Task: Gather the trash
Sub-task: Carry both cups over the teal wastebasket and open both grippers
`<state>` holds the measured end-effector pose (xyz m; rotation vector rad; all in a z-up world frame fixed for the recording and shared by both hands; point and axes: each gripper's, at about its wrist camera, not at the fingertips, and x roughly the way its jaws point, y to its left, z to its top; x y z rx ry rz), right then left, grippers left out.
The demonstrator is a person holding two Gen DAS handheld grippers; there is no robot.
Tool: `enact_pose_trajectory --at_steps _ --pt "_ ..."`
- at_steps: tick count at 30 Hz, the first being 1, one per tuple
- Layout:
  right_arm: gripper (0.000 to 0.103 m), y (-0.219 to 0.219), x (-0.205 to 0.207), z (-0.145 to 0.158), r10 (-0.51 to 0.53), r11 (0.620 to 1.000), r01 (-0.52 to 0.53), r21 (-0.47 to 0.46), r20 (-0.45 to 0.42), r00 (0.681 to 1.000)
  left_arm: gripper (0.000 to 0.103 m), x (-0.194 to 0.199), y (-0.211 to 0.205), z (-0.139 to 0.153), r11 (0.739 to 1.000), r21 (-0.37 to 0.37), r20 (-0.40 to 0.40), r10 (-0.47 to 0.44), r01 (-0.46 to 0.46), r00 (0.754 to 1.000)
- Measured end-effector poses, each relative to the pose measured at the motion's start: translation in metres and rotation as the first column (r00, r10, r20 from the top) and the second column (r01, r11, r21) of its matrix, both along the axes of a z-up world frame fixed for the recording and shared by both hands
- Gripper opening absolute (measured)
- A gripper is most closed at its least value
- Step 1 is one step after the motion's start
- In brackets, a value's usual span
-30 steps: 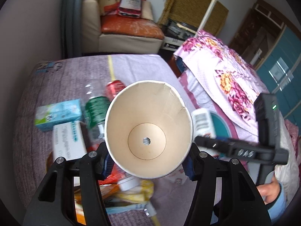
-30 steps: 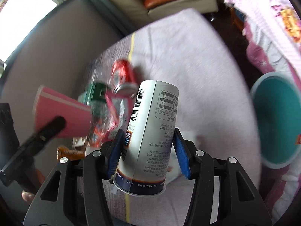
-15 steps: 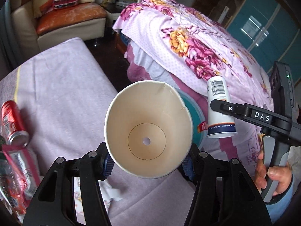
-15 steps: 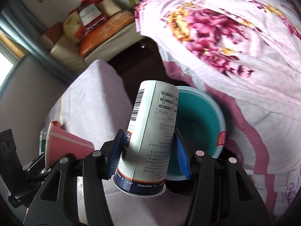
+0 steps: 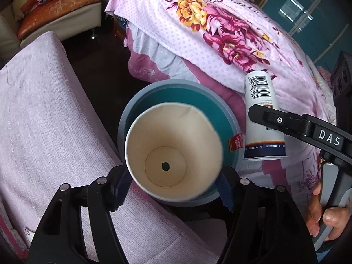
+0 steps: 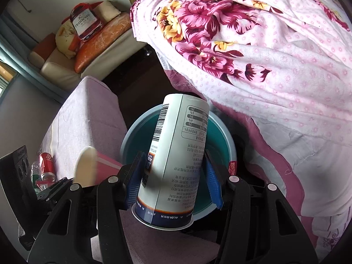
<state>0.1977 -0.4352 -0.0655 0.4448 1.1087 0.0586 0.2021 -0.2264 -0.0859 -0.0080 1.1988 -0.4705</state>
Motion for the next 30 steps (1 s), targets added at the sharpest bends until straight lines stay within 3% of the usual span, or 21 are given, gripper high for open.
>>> enact_pose_trajectory --at_steps 2,14,17,30 --pt "0.050 0.000 0.002 -0.003 0.001 1.000 -0.001 0.005 -0.007 1.000 0.089 0.000 0.003 0.000 1.000 0.008 0.007 0.012 -0.012 1.000" --pt "0.052 0.019 0.002 -0.005 0.026 1.000 -0.027 -0.006 -0.038 0.999 0.089 -0.011 0.036 0.020 0.997 0.003 0.030 0.073 -0.073 0.997" --pt "0.070 0.025 0.001 -0.002 0.026 1.000 -0.027 -0.006 -0.046 0.999 0.089 -0.017 0.046 0.027 0.997 -0.005 0.038 0.082 -0.082 0.996" --pt "0.076 0.068 -0.012 0.018 0.086 0.996 -0.088 -0.032 -0.058 0.995 0.090 -0.044 0.105 0.049 0.984 -0.026 0.049 0.177 -0.176 0.983"
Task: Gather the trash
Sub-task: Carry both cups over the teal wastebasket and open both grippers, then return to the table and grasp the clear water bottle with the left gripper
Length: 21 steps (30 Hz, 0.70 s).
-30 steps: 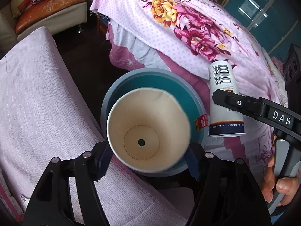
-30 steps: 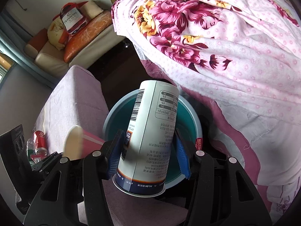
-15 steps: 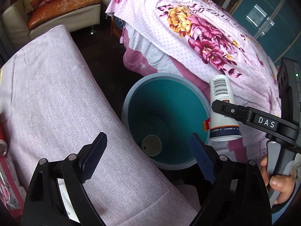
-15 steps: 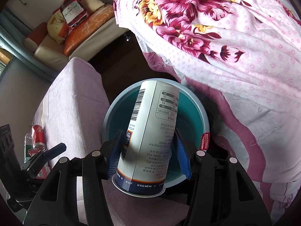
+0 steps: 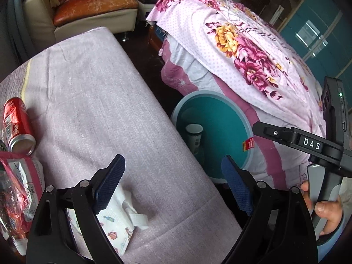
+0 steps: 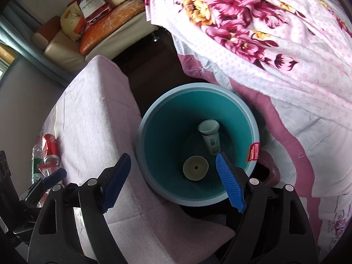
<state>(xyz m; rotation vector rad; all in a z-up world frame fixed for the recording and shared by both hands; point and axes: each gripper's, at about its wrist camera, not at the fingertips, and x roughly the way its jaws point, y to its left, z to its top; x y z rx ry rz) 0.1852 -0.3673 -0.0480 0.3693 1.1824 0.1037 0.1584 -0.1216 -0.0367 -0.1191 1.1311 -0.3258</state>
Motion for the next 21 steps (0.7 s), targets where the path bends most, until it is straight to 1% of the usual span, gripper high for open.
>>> enact_pose_trajectory --at_steps 8,11,15,21 --pt "0.077 0.043 -0.012 0.019 0.075 0.997 -0.075 -0.018 0.018 0.997 0.090 -0.021 0.046 0.017 0.997 0.000 0.019 0.073 -0.073 0.997" --pt "0.081 0.060 -0.016 0.026 0.102 0.995 -0.101 -0.025 0.021 0.995 0.090 -0.028 0.066 0.027 0.995 0.006 0.036 0.104 -0.104 0.994" --pt "0.081 0.087 -0.020 0.031 0.151 0.988 -0.150 -0.033 0.015 0.988 0.090 -0.039 0.100 0.038 0.985 0.015 0.055 0.171 -0.172 0.984" --pt "0.081 0.131 -0.028 0.036 0.245 0.969 -0.245 -0.044 0.001 0.969 0.090 -0.051 0.151 0.046 0.963 0.002 0.060 0.270 -0.270 0.961"
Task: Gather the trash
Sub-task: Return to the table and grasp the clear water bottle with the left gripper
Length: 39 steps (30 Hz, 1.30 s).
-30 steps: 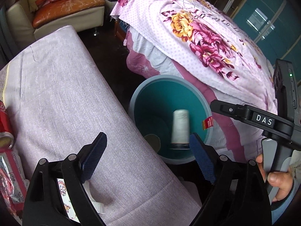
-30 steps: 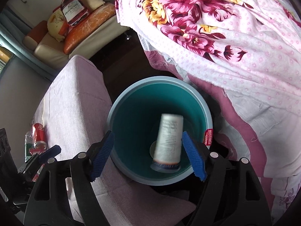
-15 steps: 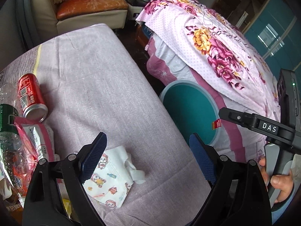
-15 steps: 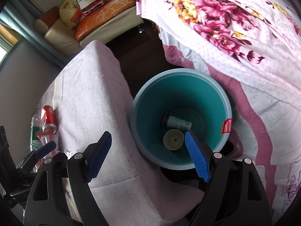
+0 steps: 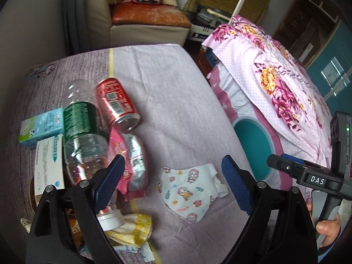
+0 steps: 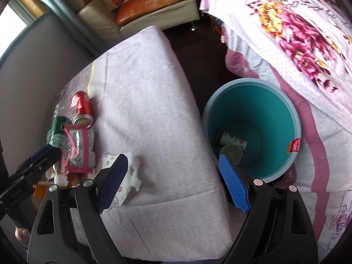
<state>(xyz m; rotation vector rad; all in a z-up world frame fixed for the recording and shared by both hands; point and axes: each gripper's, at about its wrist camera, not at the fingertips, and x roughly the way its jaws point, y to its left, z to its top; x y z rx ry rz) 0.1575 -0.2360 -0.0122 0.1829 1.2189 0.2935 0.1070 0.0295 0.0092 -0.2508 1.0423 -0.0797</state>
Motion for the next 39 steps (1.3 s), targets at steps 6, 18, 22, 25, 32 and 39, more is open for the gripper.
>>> enact_pose_trajectory --at_steps 6,18,22,25,32,39 --pt "0.083 0.040 -0.002 0.002 0.082 0.997 -0.082 -0.007 -0.003 0.997 0.090 -0.008 0.047 -0.001 0.995 -0.016 -0.010 0.103 -0.103 0.995" --pt "0.083 0.078 0.008 0.000 0.141 0.990 -0.141 -0.007 -0.018 0.990 0.090 0.000 0.095 -0.016 0.970 0.017 -0.048 0.241 -0.241 0.969" --pt "0.083 0.082 0.013 -0.003 0.145 0.989 -0.145 -0.001 -0.024 0.989 0.090 0.007 0.096 -0.023 0.968 0.031 -0.075 0.252 -0.251 0.965" --pt "0.083 0.086 0.017 -0.005 0.151 0.989 -0.151 0.005 -0.028 0.988 0.090 0.012 0.091 -0.028 0.968 0.055 -0.095 0.249 -0.244 0.964" --pt "0.083 0.092 0.025 -0.012 0.160 0.987 -0.159 0.008 -0.047 0.986 0.090 0.021 0.087 -0.050 0.970 0.060 -0.152 0.244 -0.237 0.958" --pt "0.083 0.103 0.034 -0.013 0.176 0.984 -0.176 0.001 -0.057 0.983 0.069 0.015 0.087 -0.039 0.974 0.036 -0.081 0.225 -0.222 0.971"
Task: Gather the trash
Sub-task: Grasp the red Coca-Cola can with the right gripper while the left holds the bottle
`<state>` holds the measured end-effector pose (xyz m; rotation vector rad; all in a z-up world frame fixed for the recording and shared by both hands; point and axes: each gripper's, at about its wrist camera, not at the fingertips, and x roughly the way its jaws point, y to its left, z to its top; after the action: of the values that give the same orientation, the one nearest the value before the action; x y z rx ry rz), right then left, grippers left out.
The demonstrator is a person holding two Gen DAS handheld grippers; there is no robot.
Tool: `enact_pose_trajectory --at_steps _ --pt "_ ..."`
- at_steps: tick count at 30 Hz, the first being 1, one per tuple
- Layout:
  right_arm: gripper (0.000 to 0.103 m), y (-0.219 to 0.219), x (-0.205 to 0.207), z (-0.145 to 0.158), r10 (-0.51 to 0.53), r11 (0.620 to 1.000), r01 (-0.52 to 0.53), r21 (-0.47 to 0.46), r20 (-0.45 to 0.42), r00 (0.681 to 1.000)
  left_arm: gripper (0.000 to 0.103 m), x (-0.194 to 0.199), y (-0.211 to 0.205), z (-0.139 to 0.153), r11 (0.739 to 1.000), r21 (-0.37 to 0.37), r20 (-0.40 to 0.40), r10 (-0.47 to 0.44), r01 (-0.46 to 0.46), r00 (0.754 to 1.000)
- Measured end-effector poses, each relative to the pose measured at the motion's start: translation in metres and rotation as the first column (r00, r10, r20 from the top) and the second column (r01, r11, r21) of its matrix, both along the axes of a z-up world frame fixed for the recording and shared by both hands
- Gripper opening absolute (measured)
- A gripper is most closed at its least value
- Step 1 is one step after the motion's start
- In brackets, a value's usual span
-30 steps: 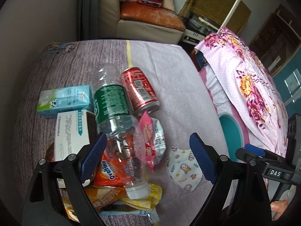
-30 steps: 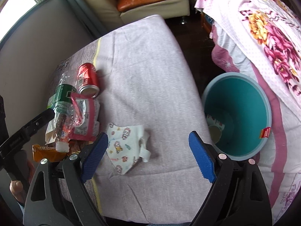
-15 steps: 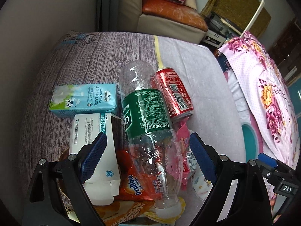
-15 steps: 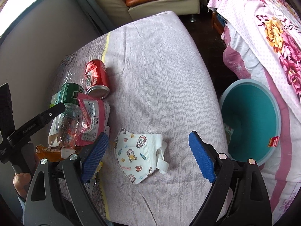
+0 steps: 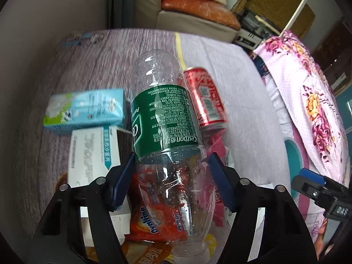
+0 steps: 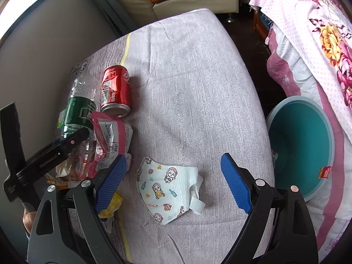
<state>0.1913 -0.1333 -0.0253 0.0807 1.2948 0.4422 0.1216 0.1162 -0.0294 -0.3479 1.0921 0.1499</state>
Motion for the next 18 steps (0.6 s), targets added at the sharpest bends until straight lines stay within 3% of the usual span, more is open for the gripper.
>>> enact_pose_trajectory --at_steps 10,18 --pt "0.083 0.052 0.039 0.010 0.072 0.997 -0.072 0.013 0.021 0.997 0.069 -0.002 0.034 0.050 0.997 -0.073 0.124 -0.003 0.012 0.992" --pt "0.082 0.119 0.078 -0.016 0.158 0.987 -0.156 0.048 -0.024 0.987 0.069 0.010 0.075 0.051 0.997 -0.079 0.129 0.034 -0.024 0.991"
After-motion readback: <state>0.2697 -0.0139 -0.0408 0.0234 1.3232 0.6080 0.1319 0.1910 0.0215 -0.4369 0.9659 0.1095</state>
